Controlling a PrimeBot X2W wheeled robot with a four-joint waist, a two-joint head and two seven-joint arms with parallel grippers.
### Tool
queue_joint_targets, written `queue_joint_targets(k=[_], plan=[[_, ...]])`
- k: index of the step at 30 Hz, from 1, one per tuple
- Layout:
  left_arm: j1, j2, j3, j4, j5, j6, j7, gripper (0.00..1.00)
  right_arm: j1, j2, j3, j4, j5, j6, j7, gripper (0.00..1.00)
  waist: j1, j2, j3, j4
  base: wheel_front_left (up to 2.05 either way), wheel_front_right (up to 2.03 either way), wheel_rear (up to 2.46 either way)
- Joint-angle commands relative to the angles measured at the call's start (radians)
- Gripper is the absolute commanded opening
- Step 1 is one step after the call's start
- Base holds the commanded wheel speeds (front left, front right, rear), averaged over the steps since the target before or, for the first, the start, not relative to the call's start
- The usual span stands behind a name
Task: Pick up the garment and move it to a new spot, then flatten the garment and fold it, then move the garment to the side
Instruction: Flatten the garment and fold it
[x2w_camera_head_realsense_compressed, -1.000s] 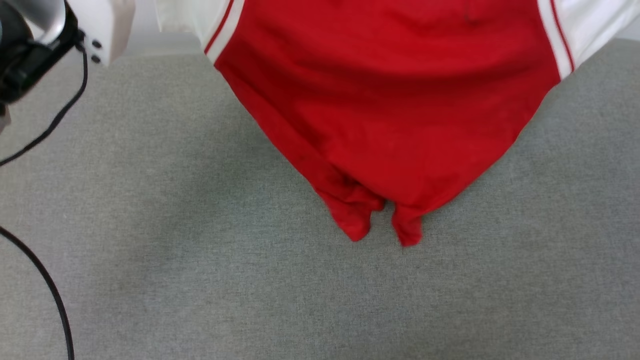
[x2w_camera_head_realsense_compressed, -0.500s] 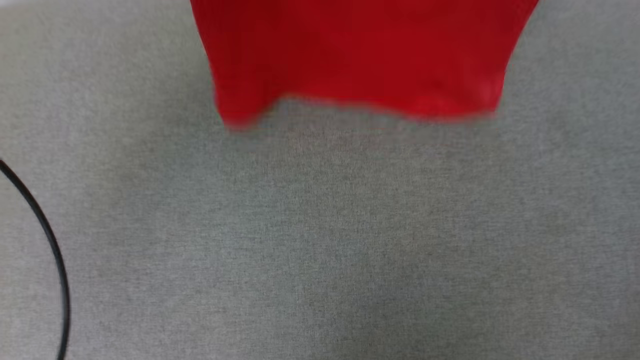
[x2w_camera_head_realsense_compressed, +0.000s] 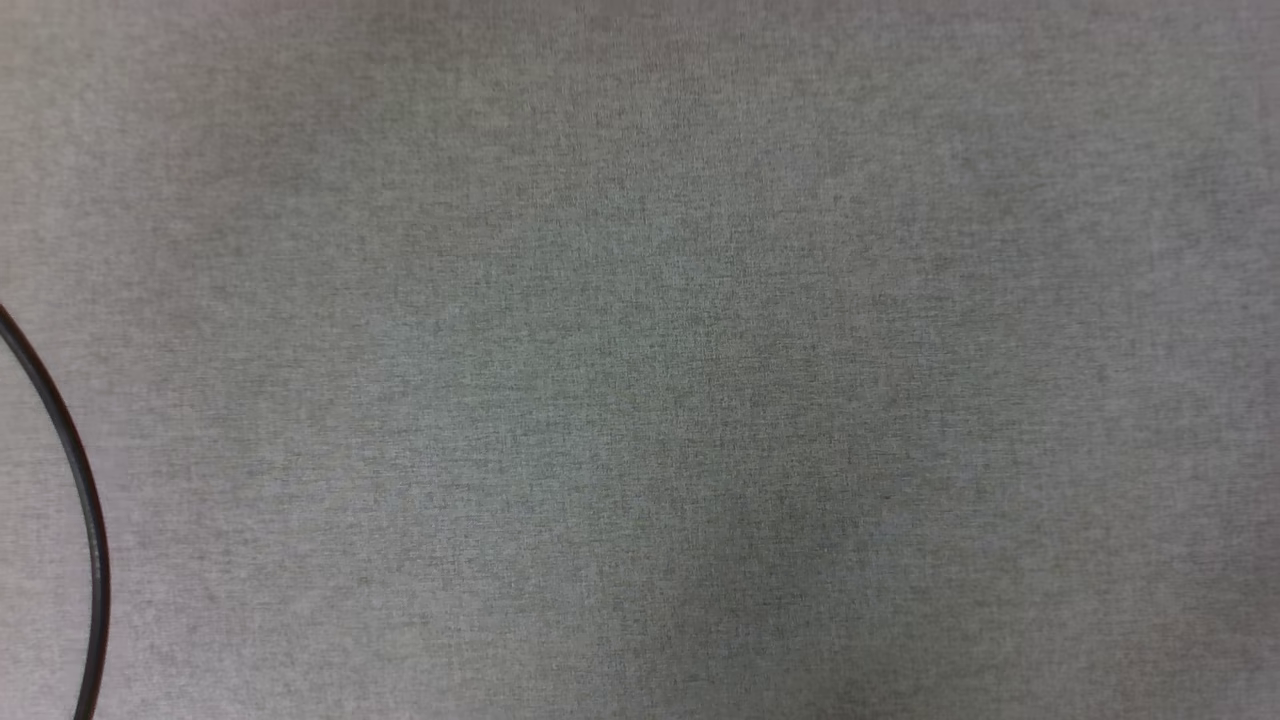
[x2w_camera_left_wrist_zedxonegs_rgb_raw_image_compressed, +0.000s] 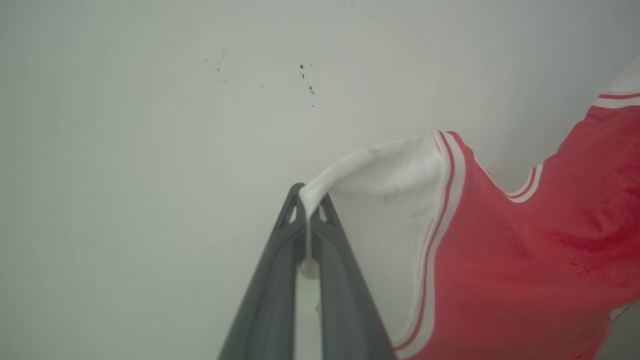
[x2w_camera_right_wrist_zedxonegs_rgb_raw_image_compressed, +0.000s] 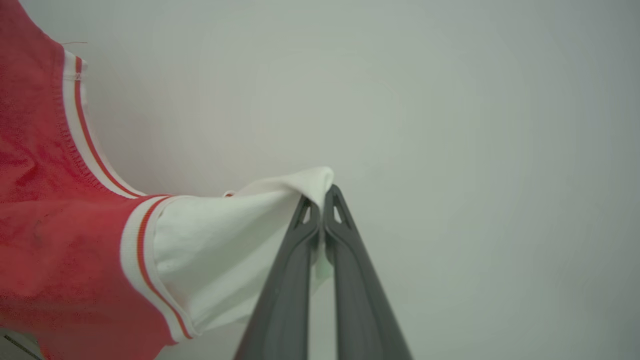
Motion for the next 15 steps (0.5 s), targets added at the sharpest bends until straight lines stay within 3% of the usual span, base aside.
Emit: queue_joint_targets(k=[1, 8, 15], plan=[[0.004, -0.005, -0.005, 0.02, -0.005, -0.003, -0.018, 0.0, -0.01, 0.011, 0.011, 0.016, 0.011, -0.001, -0.018, 0.0, -0.0001, 0.0, 0.017, -0.001, 0.0, 0.0, 0.0], [0.079, -0.013, -0.049, 0.086, -0.03, -0.006, -0.092, 0.0, 0.053, 0.035, 0.101, 0.093, 0.049, -0.001, -0.083, 0.0, -0.0001, 0.0, 0.023, -0.001, 0.0, 0.0, 0.0], [0.255, 0.007, -0.13, 0.081, -0.092, -0.006, -0.159, 0.0, 0.205, 0.069, 0.214, 0.135, 0.129, -0.001, -0.145, 0.0, -0.0001, 0.0, -0.048, -0.004, 0.0, 0.0, 0.0]])
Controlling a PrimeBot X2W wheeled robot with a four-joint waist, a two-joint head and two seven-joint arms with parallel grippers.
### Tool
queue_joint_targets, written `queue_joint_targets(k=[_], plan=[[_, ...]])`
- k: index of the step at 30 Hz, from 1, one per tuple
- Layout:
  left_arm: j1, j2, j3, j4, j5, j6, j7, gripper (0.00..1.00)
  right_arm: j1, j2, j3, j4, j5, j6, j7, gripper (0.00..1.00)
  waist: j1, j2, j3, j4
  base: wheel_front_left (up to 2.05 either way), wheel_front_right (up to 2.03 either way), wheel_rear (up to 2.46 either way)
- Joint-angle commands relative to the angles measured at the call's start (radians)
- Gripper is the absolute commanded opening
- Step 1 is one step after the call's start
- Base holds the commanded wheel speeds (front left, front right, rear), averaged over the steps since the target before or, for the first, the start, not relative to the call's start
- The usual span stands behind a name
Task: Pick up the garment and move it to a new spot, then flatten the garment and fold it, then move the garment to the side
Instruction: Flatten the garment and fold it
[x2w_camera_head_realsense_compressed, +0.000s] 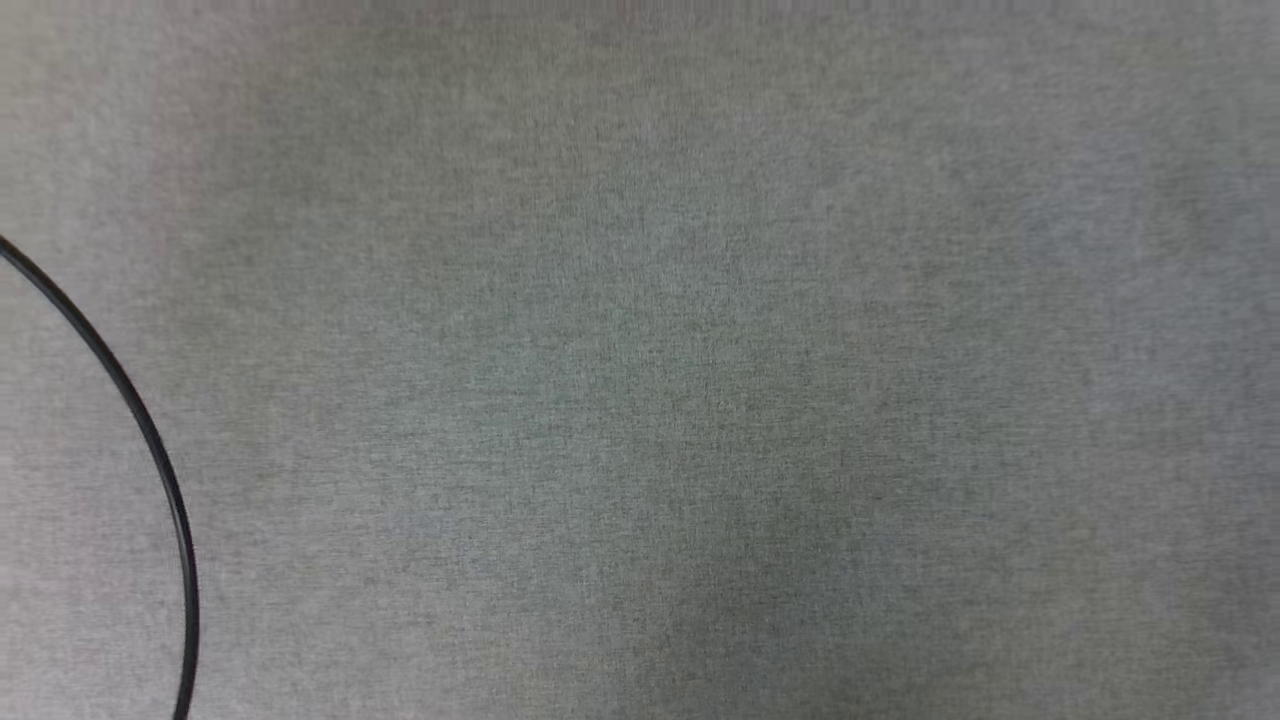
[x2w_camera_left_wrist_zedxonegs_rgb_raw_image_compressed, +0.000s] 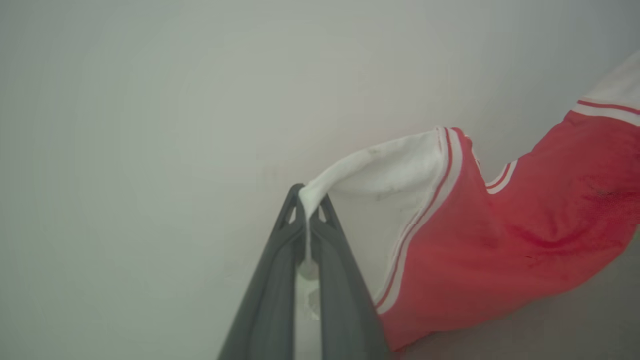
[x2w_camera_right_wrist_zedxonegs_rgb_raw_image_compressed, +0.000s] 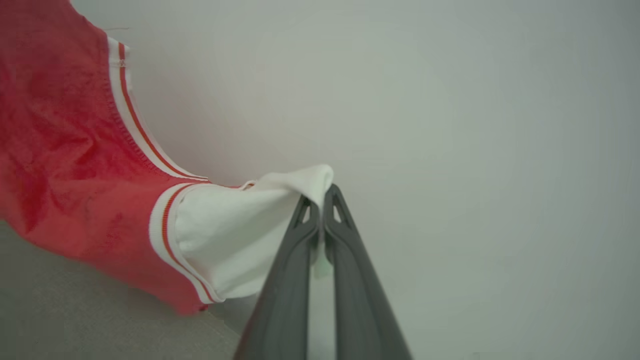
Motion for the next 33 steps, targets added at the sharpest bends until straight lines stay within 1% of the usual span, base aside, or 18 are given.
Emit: queue_joint_targets(k=[1, 3, 4, 5, 6, 7, 11, 13, 17, 20, 22, 25, 29, 33], plan=[[0.056, 0.011, -0.011, -0.008, -0.018, 0.0, -0.02, 0.0, 0.052, 0.014, 0.024, 0.005, 0.025, -0.001, -0.016, 0.0, -0.0001, 0.0, -0.038, -0.005, 0.0, 0.0, 0.0], [0.124, 0.024, -0.023, -0.023, -0.043, 0.0, -0.042, 0.0, 0.109, 0.02, 0.053, 0.003, 0.061, -0.001, -0.033, 0.0, -0.0001, 0.0, -0.065, -0.011, 0.0, 0.0, 0.0], [0.124, 0.024, -0.023, -0.023, -0.043, 0.0, -0.042, 0.0, 0.109, 0.02, 0.053, 0.003, 0.061, -0.001, -0.033, 0.0, -0.0001, 0.0, -0.065, -0.011, 0.0, 0.0, 0.0], [0.206, 0.034, -0.037, -0.039, -0.063, 0.0, -0.057, 0.0, 0.173, 0.017, 0.081, -0.007, 0.099, -0.001, -0.049, 0.0, -0.0001, 0.0, -0.093, -0.012, 0.0, 0.0, 0.0], [0.206, 0.034, -0.037, -0.039, -0.063, 0.0, -0.057, 0.0, 0.173, 0.017, 0.081, -0.007, 0.099, -0.001, -0.049, 0.0, -0.0001, 0.0, -0.093, -0.012, 0.0, 0.0, 0.0], [0.242, 0.043, -0.038, -0.046, -0.072, 0.0, -0.066, 0.0, 0.206, 0.015, 0.098, -0.017, 0.116, -0.001, -0.054, 0.0, -0.0001, 0.0, -0.105, -0.014, 0.0, 0.0, 0.0], [0.418, 0.06, -0.044, -0.086, -0.114, 0.008, -0.086, 0.0, 0.338, -0.018, 0.172, -0.073, 0.19, -0.001, -0.074, 0.0, -0.0001, 0.0, -0.156, -0.013, 0.0, 0.0, 0.0], [0.506, 0.069, -0.038, -0.113, -0.137, 0.023, -0.093, 0.0, 0.402, -0.044, 0.199, -0.11, 0.231, -0.001, -0.081, 0.0, -0.0001, 0.0, -0.181, -0.011, 0.0, 0.0, 0.0], [0.697, 0.102, -0.025, -0.179, -0.175, 0.063, -0.101, 0.0, 0.535, -0.1, 0.253, -0.182, 0.294, -0.001, -0.096, 0.0, -0.0001, 0.0, -0.231, -0.012, 0.0, 0.0, 0.0], [0.834, 0.141, -0.027, -0.244, -0.195, 0.098, -0.104, 0.0, 0.637, -0.144, 0.272, -0.225, 0.335, -0.001, -0.107, 0.0, -0.0001, 0.0, -0.272, -0.014, 0.0, 0.0, 0.0], [0.92, 0.159, -0.025, -0.29, -0.212, 0.127, -0.104, 0.0, 0.706, -0.177, 0.261, -0.244, 0.377, -0.001, -0.121, 0.0, -0.0001, 0.0, -0.299, -0.007, 0.0, 0.0, 0.0], [1.039, 0.196, -0.025, -0.353, -0.237, 0.171, -0.105, 0.0, 0.809, -0.209, 0.248, -0.267, 0.427, -0.001, -0.132, 0.0, -0.0001, 0.0, -0.329, -0.004, 0.0, 0.0, 0.0], [1.168, 0.231, -0.009, -0.427, -0.279, 0.233, -0.105, 0.0, 0.926, -0.252, 0.237, -0.286, 0.449, -0.001, -0.142, 0.0, -0.0001, 0.0, -0.367, -0.004, 0.0, 0.0, 0.0], [1.299, 0.267, 0.028, -0.494, -0.348, 0.261, -0.104, 0.0, 1.049, -0.286, 0.228, -0.311, 0.462, -0.001, -0.146, 0.0, -0.0001, 0.0, -0.409, -0.006, 0.0, 0.0, 0.0]])
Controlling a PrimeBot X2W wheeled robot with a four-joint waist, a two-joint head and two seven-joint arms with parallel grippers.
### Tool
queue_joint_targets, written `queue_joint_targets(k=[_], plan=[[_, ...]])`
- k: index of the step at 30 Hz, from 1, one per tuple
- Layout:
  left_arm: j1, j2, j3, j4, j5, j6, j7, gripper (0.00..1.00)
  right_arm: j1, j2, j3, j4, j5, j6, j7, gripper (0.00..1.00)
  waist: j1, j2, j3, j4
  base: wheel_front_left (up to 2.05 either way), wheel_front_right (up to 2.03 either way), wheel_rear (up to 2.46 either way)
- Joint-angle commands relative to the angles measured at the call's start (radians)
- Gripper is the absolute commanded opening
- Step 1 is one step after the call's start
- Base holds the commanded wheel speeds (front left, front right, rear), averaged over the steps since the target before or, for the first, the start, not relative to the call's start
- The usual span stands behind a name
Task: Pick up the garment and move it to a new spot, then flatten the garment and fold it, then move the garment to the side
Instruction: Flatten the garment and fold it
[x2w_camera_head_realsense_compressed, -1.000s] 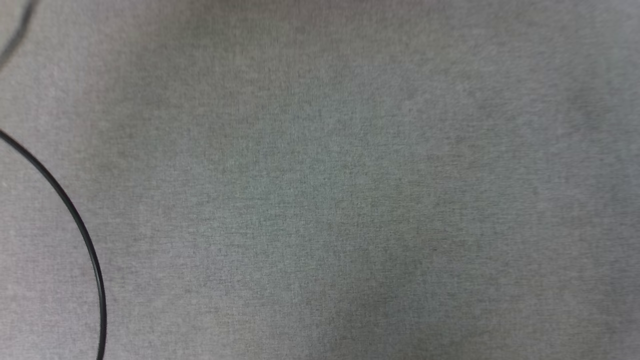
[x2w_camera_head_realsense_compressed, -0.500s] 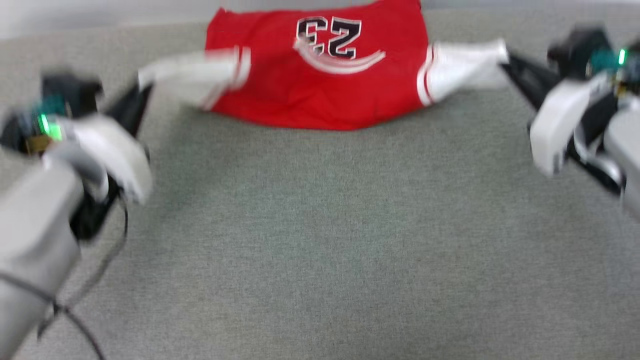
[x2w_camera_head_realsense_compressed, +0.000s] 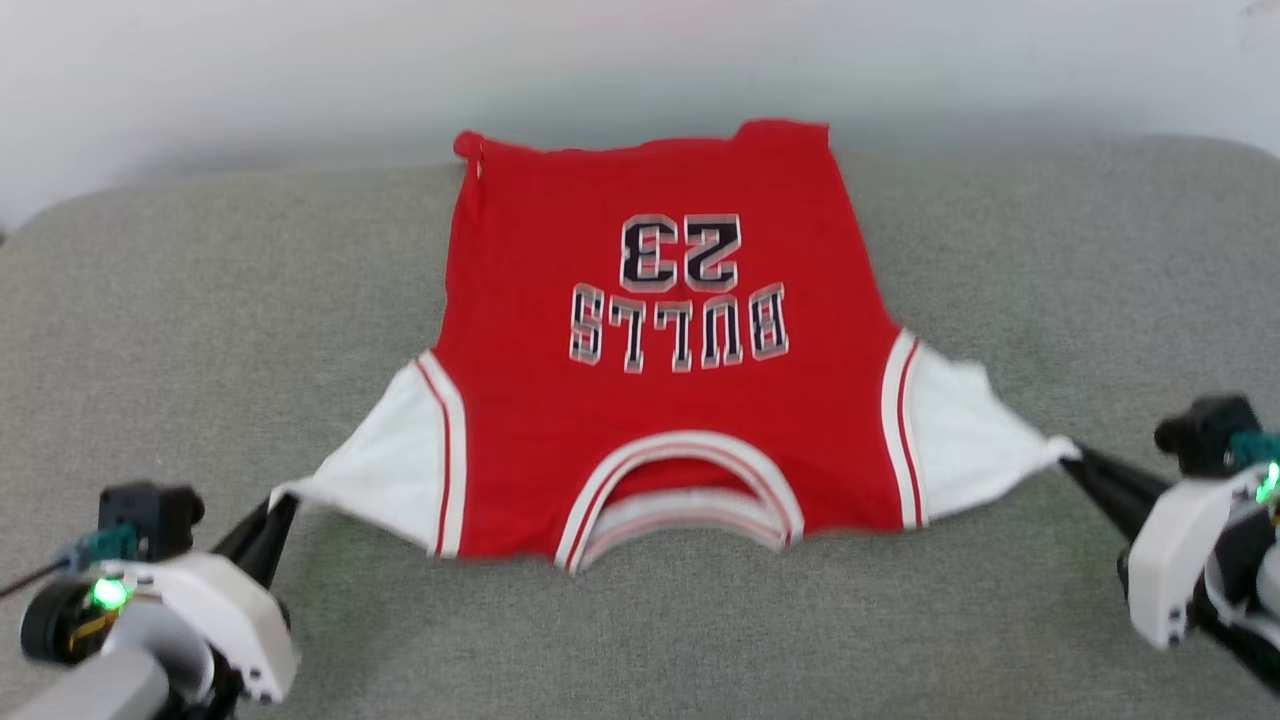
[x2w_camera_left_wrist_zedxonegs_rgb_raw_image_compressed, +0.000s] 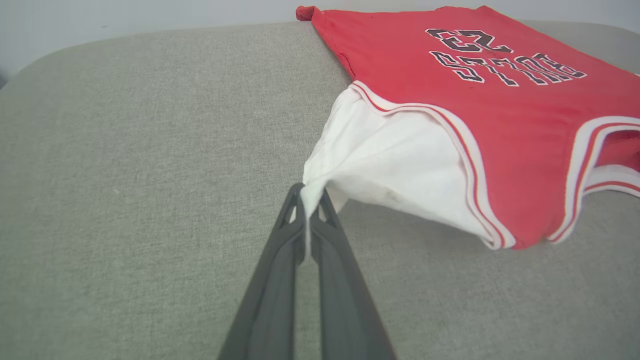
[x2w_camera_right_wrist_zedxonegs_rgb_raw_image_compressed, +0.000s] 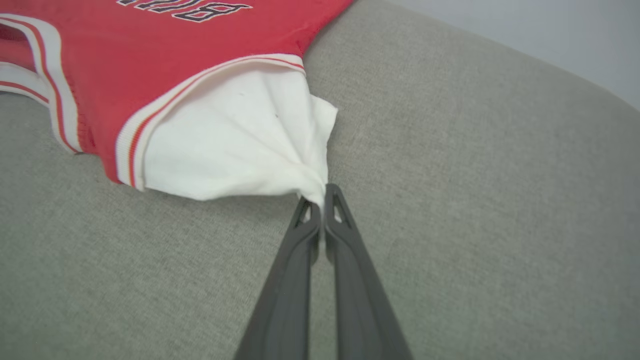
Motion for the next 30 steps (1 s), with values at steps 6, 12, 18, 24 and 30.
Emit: queue_joint_targets(k=[6, 12, 18, 24, 30], plan=[[0.188, 0.034, 0.026, -0.085, -0.031, 0.073, -0.003, 0.0, 0.202, -0.045, -0.023, -0.058, 0.036, -0.001, 0.0, 0.0, 0.0002, 0.0, -0.074, 0.001, 0.0, 0.0, 0.0], [0.33, 0.045, 0.039, -0.145, -0.035, 0.114, -0.003, 0.0, 0.372, -0.079, -0.054, -0.109, 0.049, -0.001, 0.016, 0.0, 0.0002, 0.0, -0.096, 0.013, 0.0, 0.0, 0.0], [0.378, 0.039, 0.056, -0.16, -0.037, 0.112, -0.003, 0.0, 0.477, -0.107, -0.102, -0.165, 0.058, -0.001, 0.064, 0.0, 0.0002, 0.0, -0.082, 0.025, 0.0, 0.0, 0.0], [0.352, 0.018, 0.069, -0.186, -0.016, 0.118, -0.003, 0.0, 0.442, -0.113, -0.173, -0.211, 0.009, -0.001, 0.131, 1.0, 0.0002, 0.0, -0.053, 0.026, 0.0, 0.0, 0.0], [0.321, -0.012, 0.108, -0.239, 0.043, 0.121, -0.003, 0.0, 0.346, -0.163, -0.316, -0.271, -0.054, -0.001, 0.162, 1.0, 0.0002, 0.0, -0.013, 0.04, 0.0, 0.0, 0.0]])
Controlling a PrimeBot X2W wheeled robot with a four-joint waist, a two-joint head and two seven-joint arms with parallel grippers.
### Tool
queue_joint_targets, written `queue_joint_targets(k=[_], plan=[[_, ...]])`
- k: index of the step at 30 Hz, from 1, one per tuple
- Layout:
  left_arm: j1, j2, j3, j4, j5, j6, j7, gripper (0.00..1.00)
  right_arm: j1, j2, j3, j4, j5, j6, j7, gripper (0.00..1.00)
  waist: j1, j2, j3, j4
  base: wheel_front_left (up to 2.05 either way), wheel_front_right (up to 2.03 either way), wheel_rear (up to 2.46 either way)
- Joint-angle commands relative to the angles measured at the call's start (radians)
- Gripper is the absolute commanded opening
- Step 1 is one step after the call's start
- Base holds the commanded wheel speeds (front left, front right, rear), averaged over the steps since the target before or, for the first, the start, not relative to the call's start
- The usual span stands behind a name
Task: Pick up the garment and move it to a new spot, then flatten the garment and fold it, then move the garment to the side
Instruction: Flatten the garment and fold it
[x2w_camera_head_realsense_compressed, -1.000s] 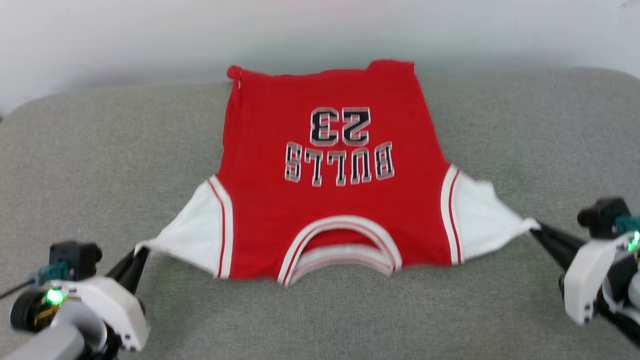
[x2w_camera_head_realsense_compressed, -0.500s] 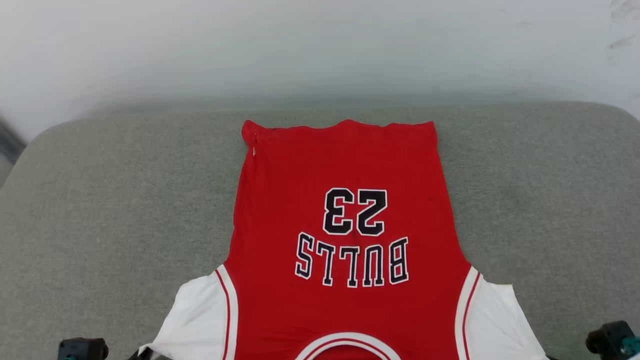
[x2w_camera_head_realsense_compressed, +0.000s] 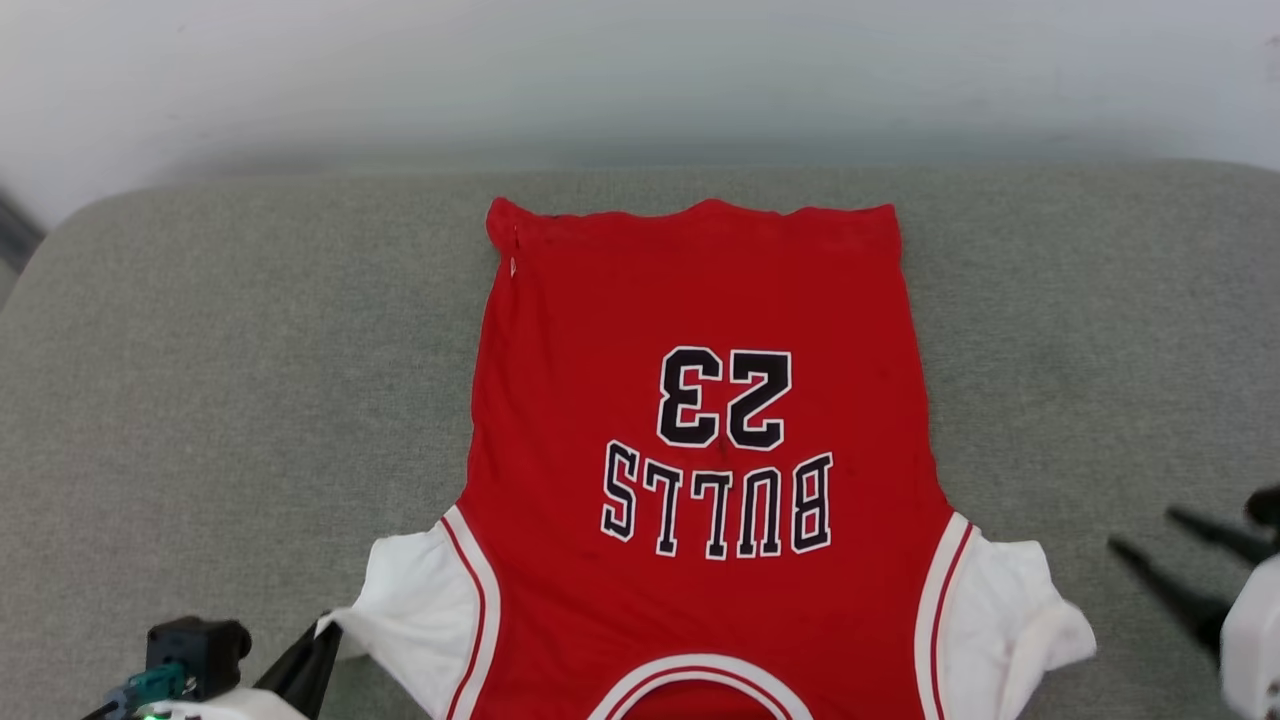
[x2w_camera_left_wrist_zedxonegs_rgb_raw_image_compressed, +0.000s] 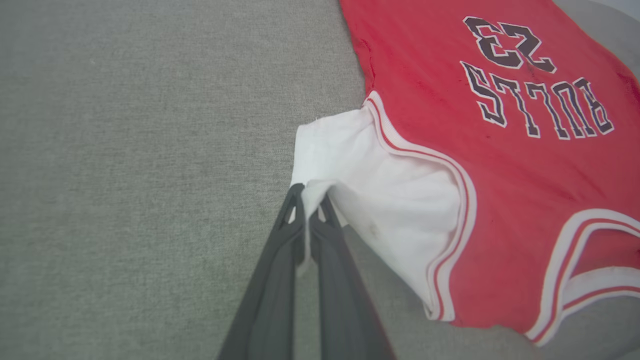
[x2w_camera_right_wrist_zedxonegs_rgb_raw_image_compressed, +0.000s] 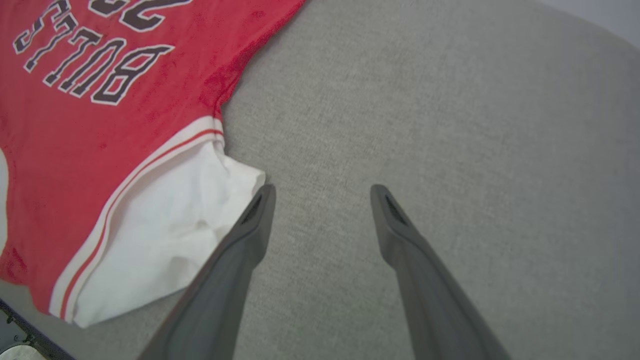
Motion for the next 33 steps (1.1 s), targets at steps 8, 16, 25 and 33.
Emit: queue_joint_targets(k=[8, 16, 25, 33], plan=[[-0.066, -0.04, 0.042, -0.102, 0.106, 0.041, -0.002, 0.0, -0.221, -0.07, -0.289, -0.162, -0.071, -0.001, 0.114, 1.0, 0.0001, 0.0, 0.121, 0.058, 0.0, 0.0, 0.0], [-0.135, -0.087, 0.071, -0.169, 0.189, 0.04, -0.002, 0.0, -0.52, 0.002, -0.414, -0.206, -0.119, -0.001, 0.406, 1.0, 0.0001, 0.0, 0.288, 0.141, 0.0, 0.0, 0.0], [-0.203, -0.144, 0.078, -0.181, 0.262, 0.028, -0.002, 0.0, -0.829, 0.105, -0.359, -0.01, -0.101, -0.001, 0.9, 1.0, 0.0001, 0.0, 0.415, 0.211, 0.0, 0.0, 0.0], [-0.231, -0.193, 0.106, -0.199, 0.319, 0.024, -0.002, 0.0, -0.979, 0.208, -0.357, 0.139, -0.153, -0.001, 1.225, 1.0, 0.0001, 0.0, 0.521, 0.256, 0.0, 0.0, 0.0]])
